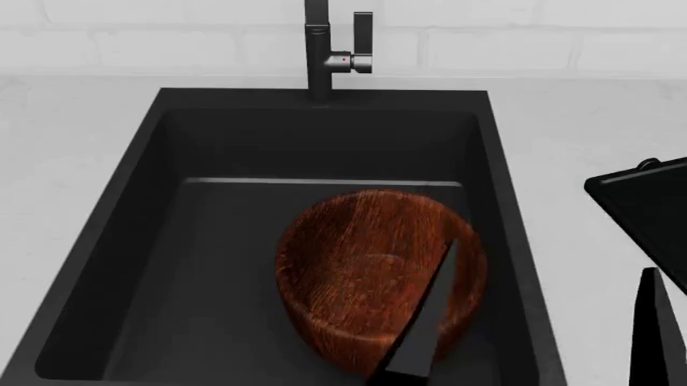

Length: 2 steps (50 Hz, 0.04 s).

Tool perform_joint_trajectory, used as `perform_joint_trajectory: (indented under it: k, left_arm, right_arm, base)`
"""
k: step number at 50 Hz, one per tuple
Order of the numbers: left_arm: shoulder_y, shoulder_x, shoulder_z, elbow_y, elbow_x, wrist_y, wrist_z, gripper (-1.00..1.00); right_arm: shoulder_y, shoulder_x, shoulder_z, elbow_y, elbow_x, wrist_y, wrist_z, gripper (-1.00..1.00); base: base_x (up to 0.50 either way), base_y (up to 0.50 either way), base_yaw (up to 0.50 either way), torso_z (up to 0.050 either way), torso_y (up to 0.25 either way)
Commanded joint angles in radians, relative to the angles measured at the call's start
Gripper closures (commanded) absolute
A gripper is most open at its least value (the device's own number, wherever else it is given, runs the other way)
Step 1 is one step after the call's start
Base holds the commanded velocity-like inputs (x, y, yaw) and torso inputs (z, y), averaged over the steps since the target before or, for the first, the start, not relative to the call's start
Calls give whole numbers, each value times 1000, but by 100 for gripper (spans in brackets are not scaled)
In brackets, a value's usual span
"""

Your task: Move the fresh-baked cupcake off the tray onto the counter, and place the bowl used for mixing into the sink.

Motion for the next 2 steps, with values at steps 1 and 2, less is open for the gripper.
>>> perform_joint_trajectory:
  k: [1,2]
  left_arm:
    - [5,-4,5,0,10,2,-4,-100]
    - [6,-3,5,0,11,3,-2,-100]
  right_arm:
    - [52,59,-139,-67,-129,-38,77,-100]
    - [55,60,-139,-67,-126,-40,77,-100]
  base:
    - [0,0,0,0,0]
    - [0,0,0,0,0]
